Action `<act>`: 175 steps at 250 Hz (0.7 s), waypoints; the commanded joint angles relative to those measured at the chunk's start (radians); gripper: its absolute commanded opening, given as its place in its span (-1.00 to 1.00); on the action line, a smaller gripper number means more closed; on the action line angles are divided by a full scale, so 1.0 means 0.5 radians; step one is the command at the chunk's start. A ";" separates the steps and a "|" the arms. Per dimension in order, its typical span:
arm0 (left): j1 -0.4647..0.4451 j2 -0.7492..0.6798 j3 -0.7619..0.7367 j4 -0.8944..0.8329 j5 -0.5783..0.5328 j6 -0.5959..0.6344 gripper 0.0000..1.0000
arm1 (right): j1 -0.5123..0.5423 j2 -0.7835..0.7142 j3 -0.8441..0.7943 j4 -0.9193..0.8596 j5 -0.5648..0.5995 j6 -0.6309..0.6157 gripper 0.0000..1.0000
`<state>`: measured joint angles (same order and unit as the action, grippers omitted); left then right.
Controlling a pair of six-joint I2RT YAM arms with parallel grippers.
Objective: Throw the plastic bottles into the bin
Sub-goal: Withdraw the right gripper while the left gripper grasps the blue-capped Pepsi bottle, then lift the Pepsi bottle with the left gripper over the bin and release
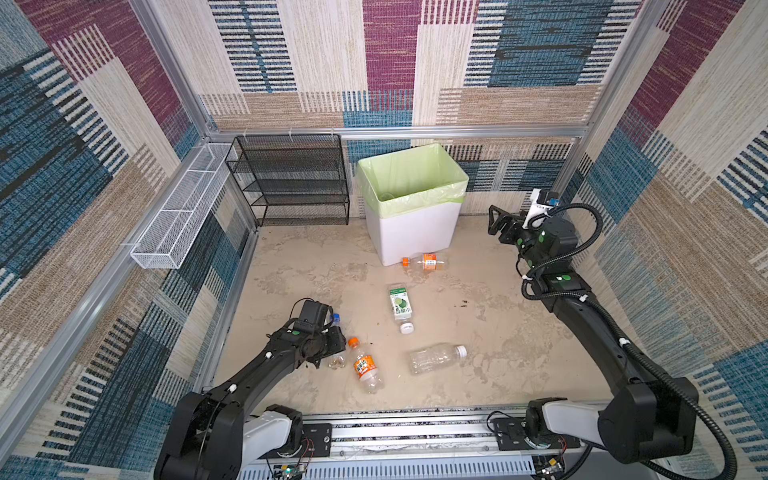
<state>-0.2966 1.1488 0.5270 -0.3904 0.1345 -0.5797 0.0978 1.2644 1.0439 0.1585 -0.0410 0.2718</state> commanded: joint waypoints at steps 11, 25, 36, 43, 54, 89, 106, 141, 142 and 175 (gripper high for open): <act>-0.001 -0.101 0.059 0.006 -0.065 0.006 0.07 | -0.002 0.039 -0.016 -0.054 -0.012 0.017 0.96; 0.000 -0.175 0.097 -0.004 -0.118 0.036 0.07 | -0.002 0.057 -0.034 -0.088 -0.033 0.031 0.95; 0.000 -0.240 0.127 -0.003 -0.164 0.069 0.07 | -0.002 0.067 -0.048 -0.113 -0.049 0.041 0.95; 0.001 -0.283 0.149 0.001 -0.186 0.089 0.07 | -0.002 0.072 -0.054 -0.128 -0.054 0.050 0.95; 0.001 -0.337 0.187 0.000 -0.229 0.128 0.07 | -0.002 0.073 -0.064 -0.147 -0.064 0.060 0.95; 0.002 -0.446 0.311 0.089 -0.311 0.277 0.08 | -0.002 0.059 -0.081 -0.188 -0.077 0.081 0.94; 0.001 -0.481 0.349 0.212 -0.334 0.360 0.08 | -0.002 0.052 -0.080 -0.199 -0.077 0.085 0.93; 0.001 -0.508 0.472 0.513 -0.343 0.589 0.08 | -0.002 0.022 -0.059 -0.240 -0.065 0.084 0.92; 0.001 -0.507 0.475 0.523 -0.341 0.598 0.09 | -0.002 0.020 -0.060 -0.240 -0.064 0.083 0.93; 0.010 -0.547 0.544 0.880 -0.319 0.797 0.10 | -0.002 -0.029 -0.045 -0.275 -0.053 0.080 0.91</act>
<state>-0.2955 0.8963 0.7723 -0.1844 -0.0227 -0.3237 0.0967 1.2724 1.0092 0.0284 -0.0715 0.3058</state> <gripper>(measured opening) 0.554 0.959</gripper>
